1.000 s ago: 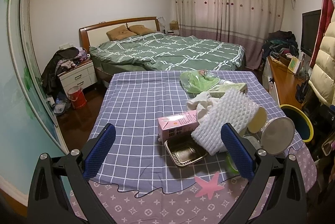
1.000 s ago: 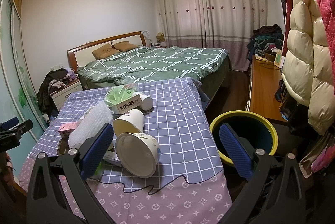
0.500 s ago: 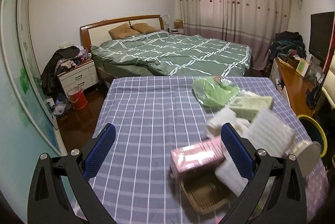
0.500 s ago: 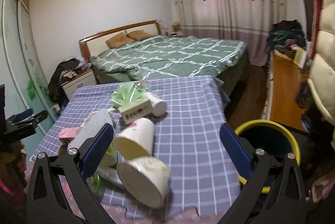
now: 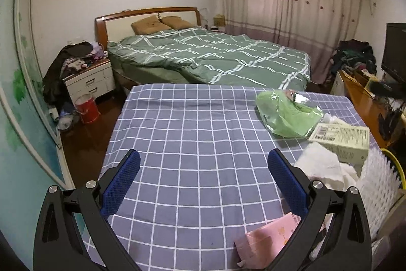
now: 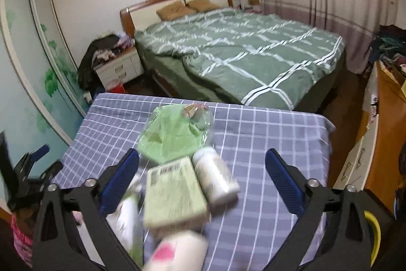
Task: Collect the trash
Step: 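Grasp the green plastic bag with the right tool, then carry the green bag over the yellow bin and open the right tool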
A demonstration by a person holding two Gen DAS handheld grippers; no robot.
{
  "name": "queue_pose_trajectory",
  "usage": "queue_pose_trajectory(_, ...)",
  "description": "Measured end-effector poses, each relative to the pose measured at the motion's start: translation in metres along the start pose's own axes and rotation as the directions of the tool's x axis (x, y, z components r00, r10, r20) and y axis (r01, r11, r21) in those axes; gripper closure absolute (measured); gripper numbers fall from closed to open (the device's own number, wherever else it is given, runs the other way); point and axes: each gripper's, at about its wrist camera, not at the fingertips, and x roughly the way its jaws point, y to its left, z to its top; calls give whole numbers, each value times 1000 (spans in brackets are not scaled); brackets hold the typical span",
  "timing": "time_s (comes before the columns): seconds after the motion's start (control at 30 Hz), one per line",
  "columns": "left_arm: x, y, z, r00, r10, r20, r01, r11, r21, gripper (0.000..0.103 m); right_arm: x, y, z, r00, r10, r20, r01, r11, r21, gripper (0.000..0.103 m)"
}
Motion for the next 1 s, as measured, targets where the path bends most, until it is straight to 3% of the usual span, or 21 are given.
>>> queue_pose_trajectory(0.1, 7, 2, -4, 1000, -8, -15, 8, 1000, 4, 4, 40, -7, 16, 996, 28, -86, -26, 999, 27, 36)
queue_pose_trajectory(0.27, 7, 0, -10, 1000, -18, -22, 19, 1000, 3, 4, 108, -10, 30, 969, 45, -243, -35, 998, 45, 51)
queue_pose_trajectory(0.37, -1, -2, -10, 1000, -15, -11, 15, 1000, 7, 4, 136, -11, 29, 948, 39, -315, -20, 998, 63, 55)
queue_pose_trajectory(0.43, -3, -1, -10, 999, -43, -10, 43, 999, -6, 4, 146, -13, 28, 940, 45, -338, -19, 997, 80, 63)
queue_pose_trajectory(0.53, -7, -3, -11, 998, -58, -5, 58, 998, -5, 4, 154, -16, 29, 932, 55, -359, -20, 995, 101, 86)
queue_pose_trajectory(0.77, -9, -9, -14, 998, -65, -3, 65, 998, 19, 4, 128, -14, 44, 955, 66, -288, -35, 993, 111, 96)
queue_pose_trajectory(1.0, -15, -13, -15, 997, -82, 7, 82, 996, 30, 4, 48, -36, 54, 992, 53, -118, -32, 985, 169, 97)
